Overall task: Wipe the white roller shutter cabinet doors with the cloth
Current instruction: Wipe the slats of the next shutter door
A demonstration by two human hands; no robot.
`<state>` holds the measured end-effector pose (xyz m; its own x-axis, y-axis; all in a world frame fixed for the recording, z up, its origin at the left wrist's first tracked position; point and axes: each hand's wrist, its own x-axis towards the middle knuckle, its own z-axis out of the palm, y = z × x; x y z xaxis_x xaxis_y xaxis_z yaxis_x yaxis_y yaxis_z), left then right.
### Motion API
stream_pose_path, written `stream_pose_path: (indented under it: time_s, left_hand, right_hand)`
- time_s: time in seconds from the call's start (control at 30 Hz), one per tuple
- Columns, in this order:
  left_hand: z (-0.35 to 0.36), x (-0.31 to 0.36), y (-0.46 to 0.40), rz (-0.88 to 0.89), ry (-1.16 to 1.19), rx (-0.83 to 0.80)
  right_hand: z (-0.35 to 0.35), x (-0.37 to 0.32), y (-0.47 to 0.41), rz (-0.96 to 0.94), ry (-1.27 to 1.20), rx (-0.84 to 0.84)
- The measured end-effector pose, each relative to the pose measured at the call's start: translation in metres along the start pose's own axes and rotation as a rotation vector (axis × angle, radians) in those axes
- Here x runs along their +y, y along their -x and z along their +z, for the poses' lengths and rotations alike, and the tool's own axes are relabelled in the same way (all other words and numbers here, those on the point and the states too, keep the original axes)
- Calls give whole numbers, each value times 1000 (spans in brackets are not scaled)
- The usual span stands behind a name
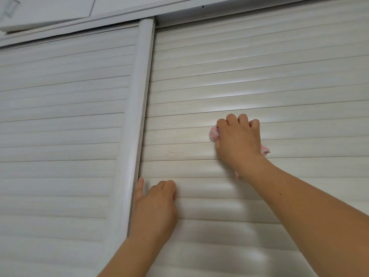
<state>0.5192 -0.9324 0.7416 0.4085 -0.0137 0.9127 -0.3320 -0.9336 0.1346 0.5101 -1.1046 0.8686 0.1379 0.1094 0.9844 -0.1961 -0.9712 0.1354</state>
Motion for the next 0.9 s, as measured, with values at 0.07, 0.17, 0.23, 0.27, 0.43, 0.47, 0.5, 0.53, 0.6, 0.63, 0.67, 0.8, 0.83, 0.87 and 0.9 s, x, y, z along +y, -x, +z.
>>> stream_pose_path:
  time_s: [0.07, 0.17, 0.23, 0.27, 0.43, 0.47, 0.5, 0.53, 0.6, 0.63, 0.67, 0.8, 0.83, 0.87, 0.9]
  left_hand:
    - [-1, 2, -4, 4, 44, 31]
    - [0, -1, -9, 6, 113, 58]
    - [0, -3, -12, 18, 124, 61]
    - [0, -5, -12, 30, 121, 58]
    - [-5, -13, -14, 113, 66, 18]
    - [-6, -13, -15, 129, 62, 0]
    - [-8, -15, -19, 151, 73, -2]
    - [-8, -16, -22, 166, 85, -10]
    - [-8, -17, -26, 184, 111, -23]
    - [-8, -19, -28, 198, 118, -22]
    - [-9, -19, -28, 201, 120, -25]
    - [-6, -23, -32, 278, 107, -3]
    - [-3, -24, -32, 294, 105, 9]
    - [-1, -25, -33, 312, 95, 32]
    - [4, -26, -35, 341, 96, 88]
  right_hand:
    - [2, -8, -2, -11, -30, 13]
    - [7, -30, -7, -70, -91, 29]
    - [11, -49, -11, -144, -160, 9]
    - [13, -58, -14, -197, -201, -18]
    - [6, -41, -20, -71, -749, 80]
    - [6, -27, -19, 43, -796, 217]
    - [5, -13, -18, 159, -767, 334]
    - [8, 0, -18, 268, -695, 390]
    - [15, 13, -20, 430, -589, 376]
    - [19, 15, -24, 472, -607, 365]
    - [21, 13, -28, 497, -657, 355]
    - [27, -8, -38, 428, -644, 321]
    - [29, -14, -40, 379, -619, 309]
    - [31, -21, -43, 334, -633, 307]
    - [33, -28, -47, 314, -669, 307]
